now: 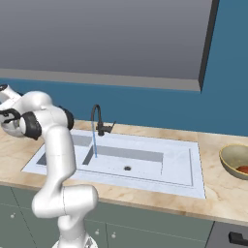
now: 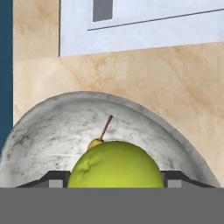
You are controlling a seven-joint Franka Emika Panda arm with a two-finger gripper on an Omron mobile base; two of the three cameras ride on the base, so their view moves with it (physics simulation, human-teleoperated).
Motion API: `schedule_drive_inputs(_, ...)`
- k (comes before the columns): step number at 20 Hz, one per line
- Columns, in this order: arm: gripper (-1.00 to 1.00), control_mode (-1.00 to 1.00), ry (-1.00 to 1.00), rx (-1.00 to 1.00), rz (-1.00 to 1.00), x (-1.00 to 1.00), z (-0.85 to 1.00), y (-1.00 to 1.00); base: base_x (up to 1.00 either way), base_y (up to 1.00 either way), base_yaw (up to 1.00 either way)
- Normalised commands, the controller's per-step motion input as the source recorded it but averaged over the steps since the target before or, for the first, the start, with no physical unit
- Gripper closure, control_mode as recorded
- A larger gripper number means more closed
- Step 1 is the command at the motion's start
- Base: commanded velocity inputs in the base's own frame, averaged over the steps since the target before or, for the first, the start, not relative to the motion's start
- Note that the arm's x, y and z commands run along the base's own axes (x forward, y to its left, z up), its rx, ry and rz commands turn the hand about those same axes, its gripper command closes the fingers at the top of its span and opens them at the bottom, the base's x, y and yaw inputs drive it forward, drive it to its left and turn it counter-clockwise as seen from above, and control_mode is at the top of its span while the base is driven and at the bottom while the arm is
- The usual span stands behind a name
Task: Pick the pears from the sink and place them in one bowl. Place the sweet potato in the other bowl. Then turn off the sink faucet.
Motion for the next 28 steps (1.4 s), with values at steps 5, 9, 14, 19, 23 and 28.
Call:
schedule_drive_inputs(5,1.00,-1.00,0.00,-0.05,0.07,0.12,-0.19,0.00,0.00,0.00,0.00)
schedule_drive_inputs(9,1.00,-1.00,0.00,-0.03,0.07,0.11,-0.13,0.00,0.00,0.00,0.00)
schedule_drive_inputs(14,1.00,-1.00,0.00,-0.01,0.09,0.26,-0.11,0.00,0.00,0.00,0.00)
schedule_drive_inputs(19,1.00,-1.00,0.00,-0.01,0.11,0.46,-0.07,0.00,0.00,0.00,0.00)
schedule_drive_inputs(23,-1.00,-1.00,0.00,0.00,0.10,0.19,0.00,-0.03,0.00,0.00,0.00)
schedule_drive_inputs(28,-1.00,-1.00,-0.01,0.00,0.10,-0.02,0.00,-0.36,0.00,0.00,0.00)
